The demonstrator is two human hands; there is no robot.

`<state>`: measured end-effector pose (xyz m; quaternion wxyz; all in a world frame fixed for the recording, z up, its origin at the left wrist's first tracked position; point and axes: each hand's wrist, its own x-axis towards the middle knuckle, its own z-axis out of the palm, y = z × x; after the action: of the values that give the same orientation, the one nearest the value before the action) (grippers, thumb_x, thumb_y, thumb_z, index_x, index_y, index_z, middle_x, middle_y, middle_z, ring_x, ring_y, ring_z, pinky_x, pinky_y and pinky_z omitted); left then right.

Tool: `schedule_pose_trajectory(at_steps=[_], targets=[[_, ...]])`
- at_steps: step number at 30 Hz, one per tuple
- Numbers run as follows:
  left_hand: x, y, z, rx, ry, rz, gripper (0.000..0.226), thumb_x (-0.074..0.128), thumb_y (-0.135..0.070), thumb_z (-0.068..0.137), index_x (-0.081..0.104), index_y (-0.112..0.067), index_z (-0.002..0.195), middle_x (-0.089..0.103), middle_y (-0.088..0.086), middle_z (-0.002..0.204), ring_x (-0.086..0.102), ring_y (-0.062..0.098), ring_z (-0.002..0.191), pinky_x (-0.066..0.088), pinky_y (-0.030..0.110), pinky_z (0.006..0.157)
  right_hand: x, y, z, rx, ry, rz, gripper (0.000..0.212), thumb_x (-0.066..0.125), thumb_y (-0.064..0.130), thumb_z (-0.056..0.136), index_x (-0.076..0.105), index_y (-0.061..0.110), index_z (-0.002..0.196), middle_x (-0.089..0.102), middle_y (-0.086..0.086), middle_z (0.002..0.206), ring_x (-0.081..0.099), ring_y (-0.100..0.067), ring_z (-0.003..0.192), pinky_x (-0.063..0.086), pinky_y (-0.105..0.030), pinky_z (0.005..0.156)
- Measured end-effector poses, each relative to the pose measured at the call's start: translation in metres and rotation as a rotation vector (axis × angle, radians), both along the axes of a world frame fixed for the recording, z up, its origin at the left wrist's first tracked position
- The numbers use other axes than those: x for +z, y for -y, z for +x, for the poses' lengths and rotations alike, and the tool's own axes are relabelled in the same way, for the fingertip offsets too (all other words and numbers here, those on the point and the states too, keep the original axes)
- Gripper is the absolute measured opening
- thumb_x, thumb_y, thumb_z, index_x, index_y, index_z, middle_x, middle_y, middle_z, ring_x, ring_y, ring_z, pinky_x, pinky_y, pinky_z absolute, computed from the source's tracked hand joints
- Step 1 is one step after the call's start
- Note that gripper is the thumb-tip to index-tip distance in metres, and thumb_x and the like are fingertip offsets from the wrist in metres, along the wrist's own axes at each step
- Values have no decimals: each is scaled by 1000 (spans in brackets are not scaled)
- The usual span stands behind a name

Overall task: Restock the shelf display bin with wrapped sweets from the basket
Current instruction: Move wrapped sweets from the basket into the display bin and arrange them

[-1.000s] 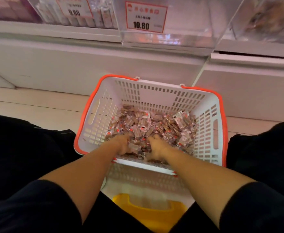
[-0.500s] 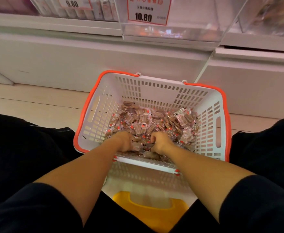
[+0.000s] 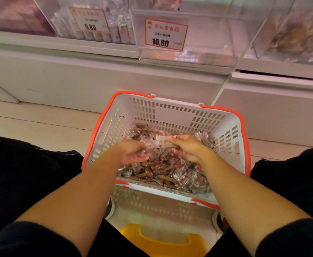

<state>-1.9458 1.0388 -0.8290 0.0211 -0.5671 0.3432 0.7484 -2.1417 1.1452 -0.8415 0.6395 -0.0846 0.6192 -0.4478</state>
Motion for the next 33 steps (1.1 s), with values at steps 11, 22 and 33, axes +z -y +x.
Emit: schedule_pose_trajectory(at_steps=[11,22,33], targets=[[22,-5,-12,48,-345,187,41,49,3,90,47,0,130,64,22,103,66,27,82,60,39,71,39,4,-24,262,-107,-139,13,69,2,87,72,5,99,75,-11,96,72,-15,83,60,-21,67],[34,-17,-16,-52,-523,323,39,51,-8,93,52,2,131,56,30,132,56,41,123,48,48,102,41,7,-6,153,-160,-239,34,73,-6,79,68,0,113,75,-18,99,73,-27,88,61,-31,76],[43,-16,-17,1,-605,312,31,62,-19,94,63,-6,122,63,27,120,58,44,118,58,45,85,55,13,-5,347,-421,-351,31,79,6,78,74,23,104,76,4,103,72,-10,98,58,-25,83]])
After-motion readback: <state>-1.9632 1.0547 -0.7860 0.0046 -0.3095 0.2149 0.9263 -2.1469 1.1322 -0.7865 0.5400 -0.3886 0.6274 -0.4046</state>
